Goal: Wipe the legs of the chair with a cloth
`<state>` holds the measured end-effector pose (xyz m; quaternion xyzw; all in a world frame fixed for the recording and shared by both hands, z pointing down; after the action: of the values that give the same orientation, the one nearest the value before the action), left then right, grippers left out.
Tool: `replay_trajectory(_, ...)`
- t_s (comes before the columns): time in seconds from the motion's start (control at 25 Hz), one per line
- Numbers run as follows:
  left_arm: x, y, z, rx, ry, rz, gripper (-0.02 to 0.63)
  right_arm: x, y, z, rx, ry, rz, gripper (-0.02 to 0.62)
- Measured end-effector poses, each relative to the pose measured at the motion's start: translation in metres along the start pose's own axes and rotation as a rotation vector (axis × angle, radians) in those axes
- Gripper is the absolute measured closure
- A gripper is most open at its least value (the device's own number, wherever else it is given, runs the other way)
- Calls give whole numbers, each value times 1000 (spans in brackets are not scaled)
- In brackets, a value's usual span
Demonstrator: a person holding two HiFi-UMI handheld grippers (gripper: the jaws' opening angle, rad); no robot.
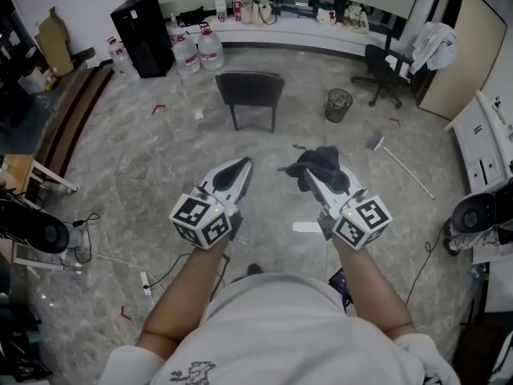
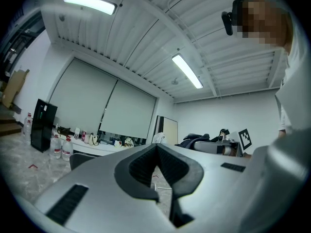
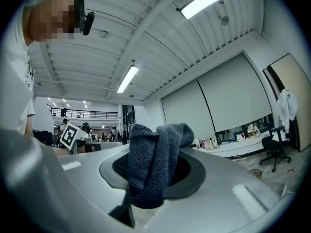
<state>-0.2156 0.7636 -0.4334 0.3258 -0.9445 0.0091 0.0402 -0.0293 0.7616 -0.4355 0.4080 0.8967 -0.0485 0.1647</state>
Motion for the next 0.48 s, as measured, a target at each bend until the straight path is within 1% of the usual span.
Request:
replay_trajectory(0.12,29,-20,3,4,-8,-23,601,-17,-27,0,-8,-9,-24,480)
replay_trajectory(0.28,60,-56,-1,5,-1,-36,601,-48,-49,1,-3,-14,-50,480)
replay_trajectory(0.48,100,-122,-12,24,5,-27,601,-115,-84,11,3,9,-79,480)
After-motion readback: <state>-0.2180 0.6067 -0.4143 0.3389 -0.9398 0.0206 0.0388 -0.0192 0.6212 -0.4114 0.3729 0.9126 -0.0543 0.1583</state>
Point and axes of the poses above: the fingertips, and each gripper's own axes: y backward along the fingers, x to its left, z out of its top, the point moved 4 cm from there along y, backward along the fingers, and after that the axes turned 9 degrees about -y, right-handed, at the moved point
